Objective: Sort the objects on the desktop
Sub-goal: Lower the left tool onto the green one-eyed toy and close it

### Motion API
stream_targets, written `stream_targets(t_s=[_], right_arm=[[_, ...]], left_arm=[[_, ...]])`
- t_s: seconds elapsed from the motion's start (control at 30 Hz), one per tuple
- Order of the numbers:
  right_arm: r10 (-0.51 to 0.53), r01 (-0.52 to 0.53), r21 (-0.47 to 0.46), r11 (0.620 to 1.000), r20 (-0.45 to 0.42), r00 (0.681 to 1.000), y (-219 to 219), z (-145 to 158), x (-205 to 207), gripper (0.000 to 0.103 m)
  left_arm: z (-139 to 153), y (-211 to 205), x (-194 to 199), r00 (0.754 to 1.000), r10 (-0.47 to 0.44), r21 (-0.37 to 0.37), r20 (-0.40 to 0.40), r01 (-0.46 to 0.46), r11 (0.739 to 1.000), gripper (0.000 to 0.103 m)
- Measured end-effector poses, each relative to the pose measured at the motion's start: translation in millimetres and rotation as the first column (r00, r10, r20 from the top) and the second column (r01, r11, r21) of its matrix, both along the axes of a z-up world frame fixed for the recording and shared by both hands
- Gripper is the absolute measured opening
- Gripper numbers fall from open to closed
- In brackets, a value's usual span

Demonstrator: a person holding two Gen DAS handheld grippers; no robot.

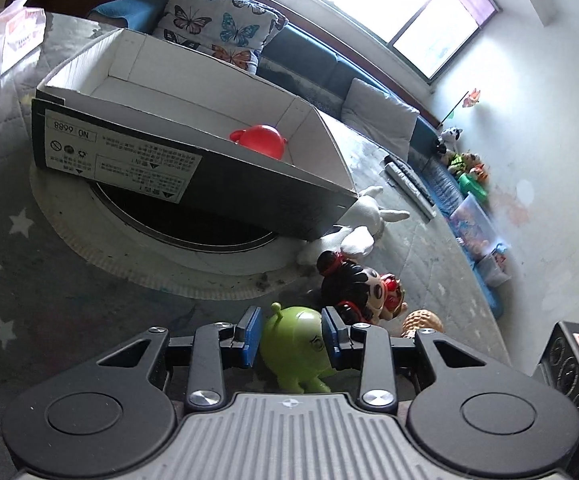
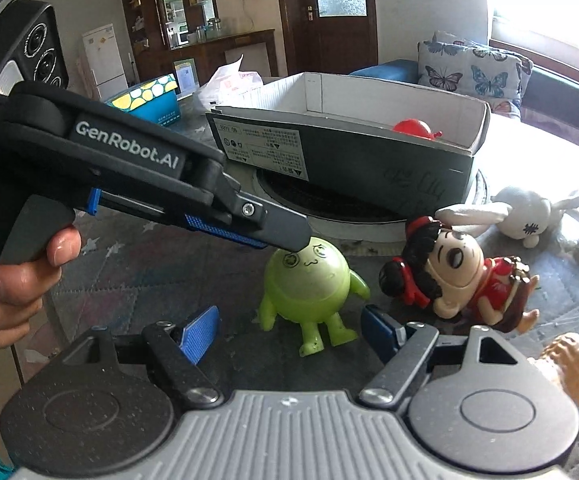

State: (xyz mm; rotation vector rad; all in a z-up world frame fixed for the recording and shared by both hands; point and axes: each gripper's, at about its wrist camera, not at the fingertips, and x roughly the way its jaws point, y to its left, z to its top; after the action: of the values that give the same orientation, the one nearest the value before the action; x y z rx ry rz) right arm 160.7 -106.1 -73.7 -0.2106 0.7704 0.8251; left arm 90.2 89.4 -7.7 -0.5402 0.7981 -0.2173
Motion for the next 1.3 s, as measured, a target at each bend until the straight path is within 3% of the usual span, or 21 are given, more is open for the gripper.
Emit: stream_targets(t_s=[0.27,0.53,0.8,1.3], right_arm=[[-0.021,0.021,0.019,1.0,-0.021,1.0,2.9,-2.9,5.5,0.073],[-0.067,0.068,0.026,0.997,-0.037,0.997,2.0,-4.6,10.9,0.059],[-0.095,0.096,0.028,0.995,-0.048,0.994,3.6,-5.3,13.9,0.056],[-0.086,0.088,0.036,0.995,-0.058,0.995,6.5,-5.5,13.4,0.058]], left_arm=[[-8.0,2.6,2.9,1.0,0.005,-0.049,-0.01,-0.006,0.999,0.036],[-10.2,6.0,3.2,1.0,-0.001,-0.071,-0.006,0.0,0.997,0.034],[-15.8,12.4,4.1,0.999,0.02,-0.125,-0.029,-0.023,0.992,0.037],[-18.0,17.1,1.2,1.0,0.015,-0.135,-0.021,-0.017,0.991,0.037]])
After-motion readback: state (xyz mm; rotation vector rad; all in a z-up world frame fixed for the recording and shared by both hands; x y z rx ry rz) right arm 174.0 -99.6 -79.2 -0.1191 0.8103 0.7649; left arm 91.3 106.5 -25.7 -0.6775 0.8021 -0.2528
